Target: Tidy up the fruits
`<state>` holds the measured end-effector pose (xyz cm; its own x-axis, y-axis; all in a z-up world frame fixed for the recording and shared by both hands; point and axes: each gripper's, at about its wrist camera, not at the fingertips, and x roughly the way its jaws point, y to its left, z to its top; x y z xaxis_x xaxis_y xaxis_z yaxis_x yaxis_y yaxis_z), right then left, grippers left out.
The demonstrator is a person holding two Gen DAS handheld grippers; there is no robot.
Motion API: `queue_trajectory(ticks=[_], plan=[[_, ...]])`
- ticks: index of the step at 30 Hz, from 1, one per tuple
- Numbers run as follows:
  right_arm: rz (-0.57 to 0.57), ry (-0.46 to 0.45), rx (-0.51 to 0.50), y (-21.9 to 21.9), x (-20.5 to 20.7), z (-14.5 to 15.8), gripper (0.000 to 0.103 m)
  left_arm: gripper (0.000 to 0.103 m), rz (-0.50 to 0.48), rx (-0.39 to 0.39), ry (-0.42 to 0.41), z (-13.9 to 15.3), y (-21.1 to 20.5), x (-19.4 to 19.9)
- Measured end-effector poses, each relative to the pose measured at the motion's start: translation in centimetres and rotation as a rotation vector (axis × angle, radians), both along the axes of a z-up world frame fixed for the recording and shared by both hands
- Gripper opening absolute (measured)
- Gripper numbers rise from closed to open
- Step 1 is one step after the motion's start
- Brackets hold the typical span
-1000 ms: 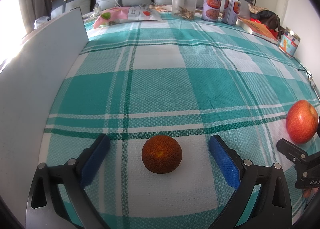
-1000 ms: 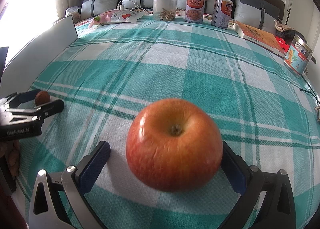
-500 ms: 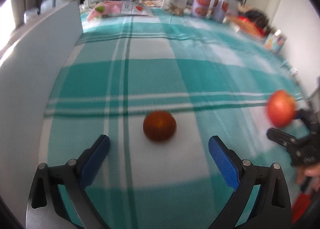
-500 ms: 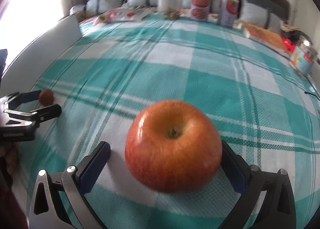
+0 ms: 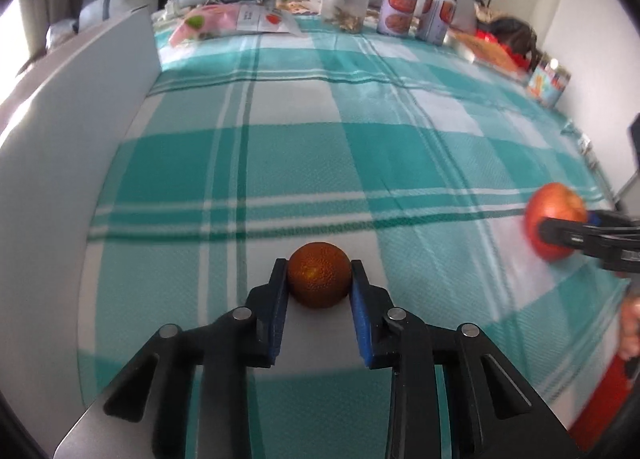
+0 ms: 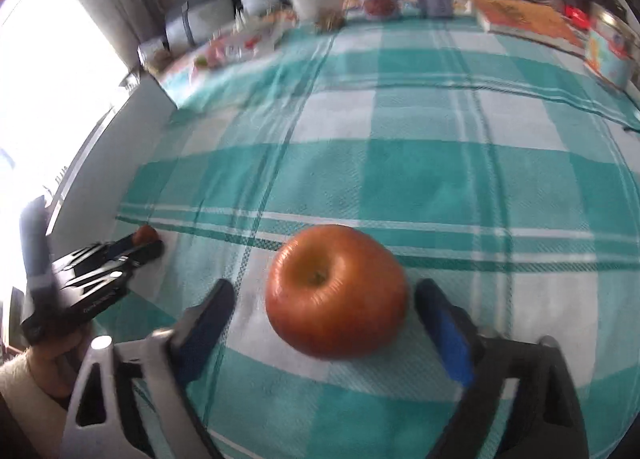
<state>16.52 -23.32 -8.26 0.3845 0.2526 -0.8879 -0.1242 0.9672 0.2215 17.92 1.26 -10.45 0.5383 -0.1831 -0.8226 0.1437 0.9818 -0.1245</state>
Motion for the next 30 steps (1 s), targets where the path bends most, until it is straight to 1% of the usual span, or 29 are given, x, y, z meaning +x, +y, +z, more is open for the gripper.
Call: queue_trajectory(ticks=[3,4,6,7,9,10,12,13,15,16,17,18,20,21,22,24,25,27,28,29,30], plan=[[-0.016,-0.009,-0.001,0.6,-0.3,0.8,0.071,0.028,0.062,-0.168,-0.002,3.4,2.6,-2.9],[-0.005,-0.023,0.03,1.2,-0.7,1.7,0.071,0.028,0.08,-0.237,-0.008,4.9,3.7,-4.0],[0.042,-0.037,0.092,3.0,-1.0,3.5,0.071,0.028,0.121,-0.346,-0.022,8.2,6.4,-5.8],[0.069,-0.045,0.118,4.2,-0.9,4.4,0.071,0.028,0.152,-0.407,-0.039,10.5,8.6,-6.7],[0.149,-0.074,0.168,8.0,-0.6,7.1,0.071,0.029,0.205,-0.453,-0.078,13.8,12.2,-7.5],[0.202,-0.09,0.196,10.6,-0.2,8.6,0.071,0.029,0.244,-0.458,-0.103,15.4,14.6,-7.7],[0.3,-0.1,0.259,15.7,0.3,11.0,0.071,0.029,0.324,-0.448,-0.132,17.2,18.8,-7.7],[0.341,-0.102,0.284,17.9,0.6,11.9,0.071,0.029,0.374,-0.421,-0.143,17.7,21.2,-7.5],[0.431,-0.103,0.311,23.1,1.4,13.4,0.071,0.029,0.451,-0.371,-0.129,17.2,24.7,-6.9],[0.478,-0.103,0.307,26.0,2.0,14.0,0.071,0.029,0.5,-0.333,-0.104,16.3,26.8,-6.2],[0.511,-0.107,0.287,28.4,2.5,14.2,0.071,0.029,0.527,-0.31,-0.083,15.5,28.0,-5.8],[0.541,-0.12,0.248,30.7,3.2,14.4,0.071,0.029,0.567,-0.278,-0.041,13.8,29.7,-5.0],[0.577,-0.136,0.152,34.8,5.2,13.9,0.071,0.029,0.606,-0.235,0.015,11.1,31.1,-3.9],[0.6,-0.14,0.089,36.9,6.7,13.2,0.071,0.029,0.619,-0.207,0.06,9.4,31.7,-3.1],[0.615,-0.142,0.034,38.4,7.7,12.4,0.071,0.029,0.628,-0.178,0.101,7.9,32.1,-2.4],[0.629,-0.136,-0.052,40.2,9.2,11.1,0.071,0.03,0.626,-0.154,0.157,6.1,32.6,-1.8],[0.634,-0.124,-0.101,41.3,10.2,10.1,0.071,0.03,0.626,-0.155,0.186,5.1,32.7,-1.5],[0.629,-0.092,-0.145,42.5,11.6,8.7,0.071,0.031,0.635,-0.169,0.232,4.4,33.1,-1.0],[0.625,-0.084,-0.157,43.0,12.1,8.2,0.071,0.033,0.642,-0.183,0.246,4.3,33.1,-1.0],[0.622,-0.068,-0.172,43.4,12.5,7.5,0.071,0.042,0.641,-0.189,0.238,4.6,33.3,-1.0],[0.623,-0.058,-0.181,43.6,12.6,6.9,0.071,0.048,0.639,-0.164,0.23,4.9,33.1,-1.0]])
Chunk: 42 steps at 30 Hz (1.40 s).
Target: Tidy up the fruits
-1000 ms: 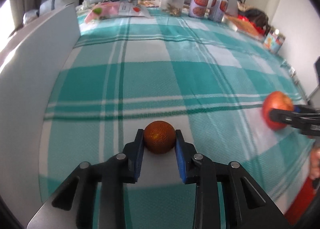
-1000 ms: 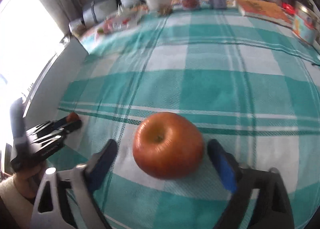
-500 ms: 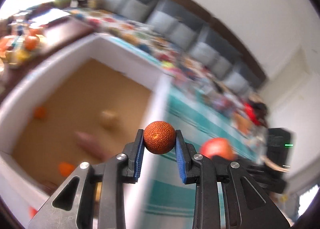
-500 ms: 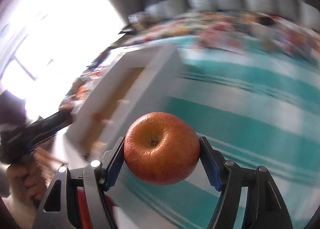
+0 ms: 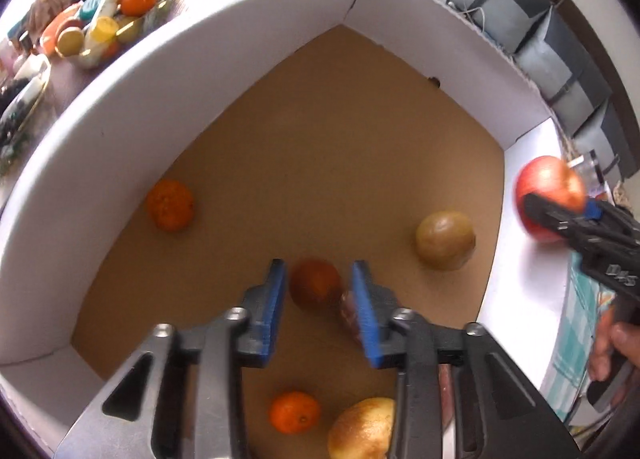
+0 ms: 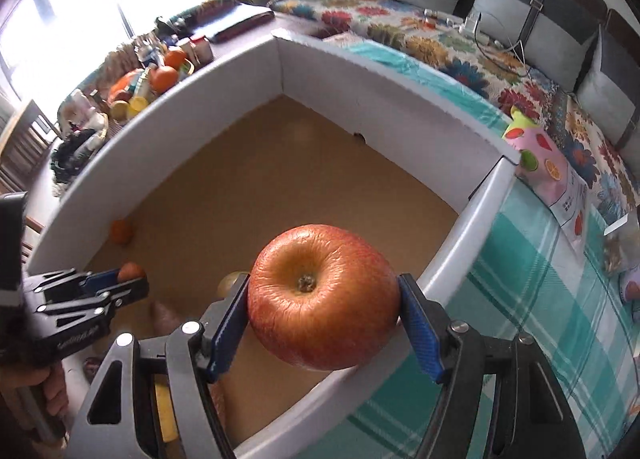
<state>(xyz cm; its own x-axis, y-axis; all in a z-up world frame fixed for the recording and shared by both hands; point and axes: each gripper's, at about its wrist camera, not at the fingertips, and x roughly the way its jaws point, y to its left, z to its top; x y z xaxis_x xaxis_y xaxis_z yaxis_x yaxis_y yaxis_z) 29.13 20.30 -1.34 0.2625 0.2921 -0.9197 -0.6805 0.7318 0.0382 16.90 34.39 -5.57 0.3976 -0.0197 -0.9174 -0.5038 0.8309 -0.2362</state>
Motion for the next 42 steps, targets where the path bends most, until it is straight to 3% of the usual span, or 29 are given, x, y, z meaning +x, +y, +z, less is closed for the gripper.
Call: queue_trajectory(ticks=[1,2,6,7,10,13,15,18,23,42], plan=[[0.006,-0.002,-0.012,0.3,0.2,-0.4,0.072,0.06,-0.003,0.025,0.002,0.3,-0.2,-0.1],[0.007,-0.023,-0.015,0.7,0.1,-0.4,0.072,0.065,-0.008,0.042,-0.002,0.5,-0.3,-0.3],[-0.031,-0.038,0.037,0.3,0.0,1.4,0.072,0.068,-0.044,0.165,-0.066,3.8,-1.6,-2.3],[-0.049,-0.057,0.061,-0.4,-0.1,2.6,0.073,0.074,-0.048,0.214,-0.083,5.0,-1.9,-2.6],[-0.088,-0.109,0.136,-2.8,-1.8,6.4,0.085,0.092,-0.015,0.412,-0.181,9.6,-4.5,-5.4],[-0.088,-0.128,0.198,-4.5,-5.2,9.0,0.096,0.096,0.069,0.49,-0.253,12.1,-5.6,-7.2],[-0.078,-0.125,0.236,-5.6,-8.3,9.8,0.103,0.096,0.069,0.463,-0.257,12.7,-5.7,-8.4],[-0.073,-0.123,0.234,-5.8,-12.2,10.0,0.103,0.096,0.042,0.413,-0.188,12.3,-6.2,-8.8],[-0.092,-0.137,0.194,-6.0,-16.9,9.3,0.103,0.096,0.078,0.459,-0.156,12.1,-6.9,-10.4],[-0.093,-0.147,0.124,-3.7,-18.9,9.6,0.103,0.096,0.107,0.394,-0.119,12.2,-4.7,-12.9]])
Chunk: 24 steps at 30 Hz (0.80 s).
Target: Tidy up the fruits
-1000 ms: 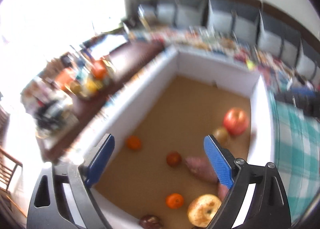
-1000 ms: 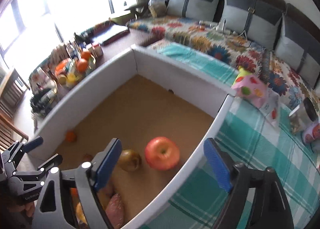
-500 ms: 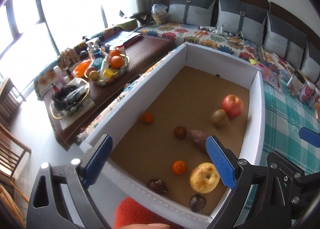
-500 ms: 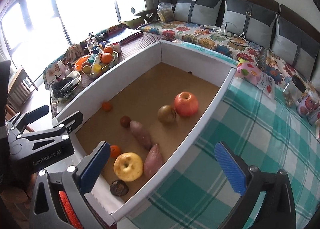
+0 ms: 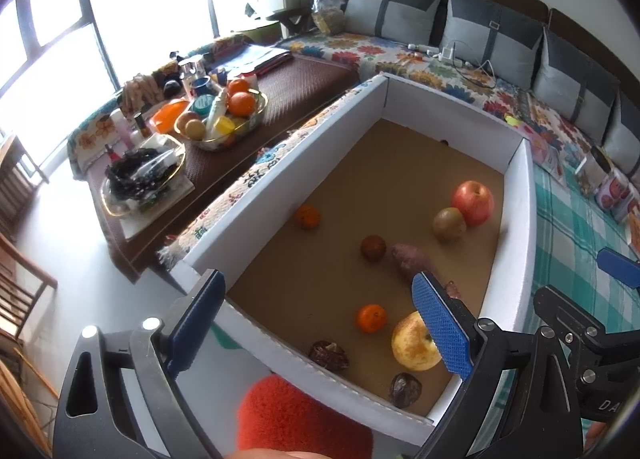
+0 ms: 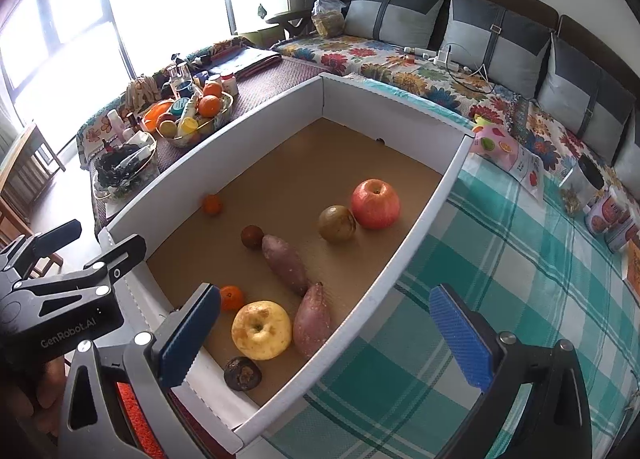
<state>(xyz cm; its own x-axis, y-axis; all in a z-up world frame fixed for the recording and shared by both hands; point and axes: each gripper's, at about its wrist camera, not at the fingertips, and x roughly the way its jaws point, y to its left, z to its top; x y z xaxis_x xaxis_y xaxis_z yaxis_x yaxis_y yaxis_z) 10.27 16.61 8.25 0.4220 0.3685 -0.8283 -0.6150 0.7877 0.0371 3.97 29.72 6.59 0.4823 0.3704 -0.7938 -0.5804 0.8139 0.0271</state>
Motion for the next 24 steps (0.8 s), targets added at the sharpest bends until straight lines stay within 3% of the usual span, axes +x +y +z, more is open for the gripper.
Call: queue_trajectory(ticks=[24], plan=[[0.03,0.006,-0.015,2.0,-0.4,2.0,0.103,0.096,0.021,0.007,-0.002,2.4,0.8,-1.5]])
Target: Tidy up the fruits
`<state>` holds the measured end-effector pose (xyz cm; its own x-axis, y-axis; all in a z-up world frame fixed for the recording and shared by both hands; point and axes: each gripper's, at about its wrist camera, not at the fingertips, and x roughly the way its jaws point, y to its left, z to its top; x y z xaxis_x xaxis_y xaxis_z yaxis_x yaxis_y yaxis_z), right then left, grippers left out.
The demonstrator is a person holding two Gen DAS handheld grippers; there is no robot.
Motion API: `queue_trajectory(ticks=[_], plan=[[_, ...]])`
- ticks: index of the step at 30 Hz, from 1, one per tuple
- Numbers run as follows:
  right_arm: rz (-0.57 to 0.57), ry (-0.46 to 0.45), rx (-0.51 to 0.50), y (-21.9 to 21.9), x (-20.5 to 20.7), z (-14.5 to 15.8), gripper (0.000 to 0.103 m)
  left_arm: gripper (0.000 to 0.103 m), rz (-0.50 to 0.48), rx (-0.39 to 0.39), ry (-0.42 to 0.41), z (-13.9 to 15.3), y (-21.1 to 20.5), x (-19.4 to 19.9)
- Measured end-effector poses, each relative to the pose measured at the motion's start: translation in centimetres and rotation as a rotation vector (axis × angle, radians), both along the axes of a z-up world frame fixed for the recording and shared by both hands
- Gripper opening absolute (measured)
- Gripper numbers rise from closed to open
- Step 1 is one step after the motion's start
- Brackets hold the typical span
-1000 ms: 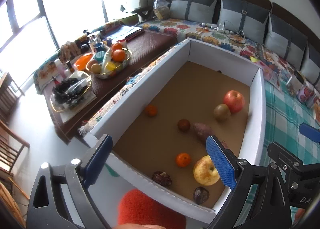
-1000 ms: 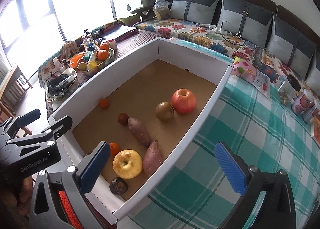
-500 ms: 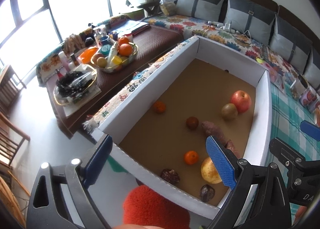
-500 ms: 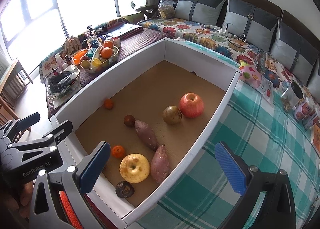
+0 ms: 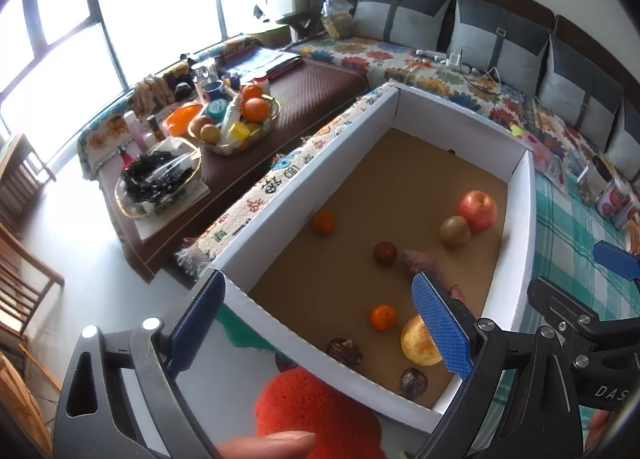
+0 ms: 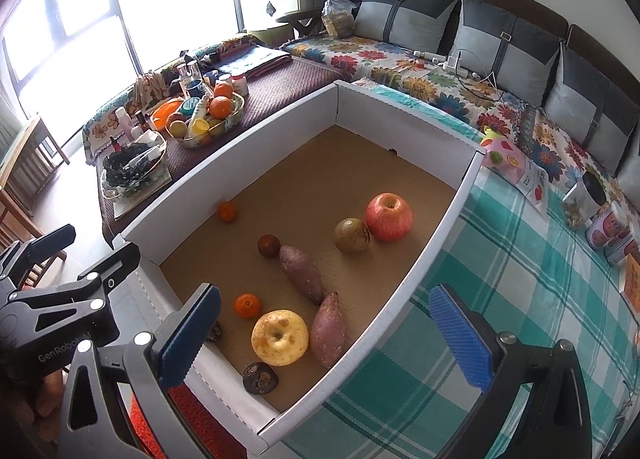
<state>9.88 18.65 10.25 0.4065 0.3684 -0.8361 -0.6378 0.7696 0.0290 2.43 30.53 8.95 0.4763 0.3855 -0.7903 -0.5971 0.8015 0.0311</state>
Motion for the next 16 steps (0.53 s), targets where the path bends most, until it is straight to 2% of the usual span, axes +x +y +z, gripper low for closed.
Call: queue_trajectory(ticks=[10,14,16], plan=[[0.01,0.002,-0.014,0.35,-0.44,-0.25,0.103,0.096,-0.005,-0.018,-0.002,-0.07,0.14,-0.06],[0.011,0.004,-0.015,0.43,-0.5,-0.38,0.103,0.096,-0.009,-0.069,-0.032,-0.19,0.59,-0.39],[0.013,0.005,-0.013,0.59,-0.55,-0.46,0.103,0.096,-0.011,-0.06,-0.039,-0.18,0.49,-0.37]])
